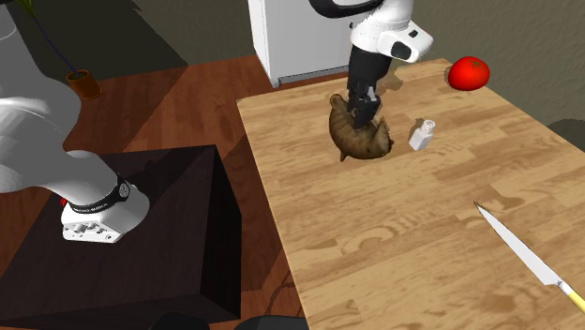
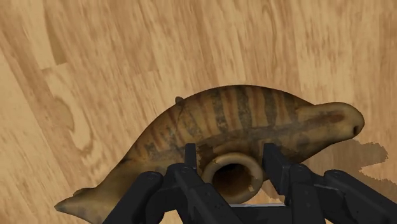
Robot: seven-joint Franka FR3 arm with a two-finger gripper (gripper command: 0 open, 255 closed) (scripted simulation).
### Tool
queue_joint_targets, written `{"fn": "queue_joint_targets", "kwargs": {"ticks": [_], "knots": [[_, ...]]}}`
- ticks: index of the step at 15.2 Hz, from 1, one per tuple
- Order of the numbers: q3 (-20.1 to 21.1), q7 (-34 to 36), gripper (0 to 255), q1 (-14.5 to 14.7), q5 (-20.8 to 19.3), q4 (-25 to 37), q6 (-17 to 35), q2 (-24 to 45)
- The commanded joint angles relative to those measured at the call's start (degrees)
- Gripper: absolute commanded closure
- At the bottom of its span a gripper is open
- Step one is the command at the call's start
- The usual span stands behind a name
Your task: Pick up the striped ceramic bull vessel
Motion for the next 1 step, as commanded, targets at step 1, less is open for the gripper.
{"fn": "queue_joint_targets", "kwargs": {"ticks": [1], "knots": [[0.00, 0.01, 255, 0.01, 0.00, 0.57, -0.56, -0.07]]}}
